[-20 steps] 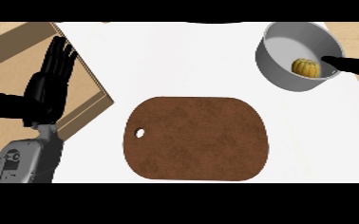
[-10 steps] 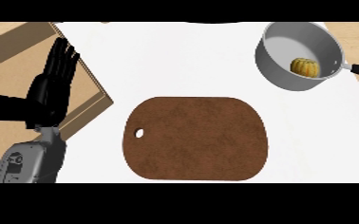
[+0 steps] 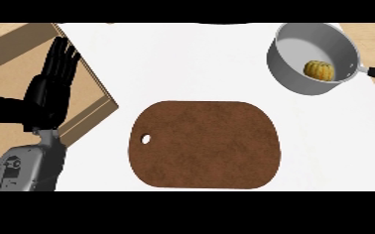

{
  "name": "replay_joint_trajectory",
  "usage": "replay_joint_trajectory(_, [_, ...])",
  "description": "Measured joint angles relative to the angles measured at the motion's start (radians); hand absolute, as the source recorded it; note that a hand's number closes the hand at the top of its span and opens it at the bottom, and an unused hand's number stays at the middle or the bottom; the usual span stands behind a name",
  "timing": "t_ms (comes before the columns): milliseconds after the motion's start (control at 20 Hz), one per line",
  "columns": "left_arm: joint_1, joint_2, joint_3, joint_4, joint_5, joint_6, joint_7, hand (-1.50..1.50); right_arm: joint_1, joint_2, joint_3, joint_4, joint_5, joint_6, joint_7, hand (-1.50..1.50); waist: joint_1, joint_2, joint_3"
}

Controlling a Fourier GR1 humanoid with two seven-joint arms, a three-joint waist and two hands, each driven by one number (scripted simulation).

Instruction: Pick the squash from the cutting board and place it in the pot

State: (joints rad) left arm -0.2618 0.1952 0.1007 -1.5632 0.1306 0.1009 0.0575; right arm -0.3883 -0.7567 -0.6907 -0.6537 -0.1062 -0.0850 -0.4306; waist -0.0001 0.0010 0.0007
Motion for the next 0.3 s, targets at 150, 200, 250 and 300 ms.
replay_joint_trajectory(150, [-0.029, -0.002, 0.003, 0.012, -0.003, 0.008, 0.017, 0.0, 0.019, -0.049, -0.025, 0.087, -0.018, 0.05, -0.059, -1.5, 0.002, 0.001, 0.0])
replay_joint_trajectory(200, [-0.027, -0.001, 0.005, 0.006, -0.001, 0.004, 0.017, 0.0, 0.023, -0.071, -0.036, 0.122, -0.024, 0.073, -0.084, -1.5, 0.004, 0.002, 0.001])
replay_joint_trajectory(250, [-0.03, -0.004, 0.003, 0.004, -0.004, 0.008, 0.021, 0.0, 0.033, -0.081, -0.04, 0.136, -0.031, 0.085, -0.098, -1.5, 0.004, 0.002, 0.001])
replay_joint_trajectory(300, [-0.03, -0.003, 0.004, 0.005, -0.004, 0.005, 0.018, 0.0, 0.033, -0.097, -0.044, 0.167, -0.033, 0.097, -0.12, -1.5, 0.005, 0.002, 0.001])
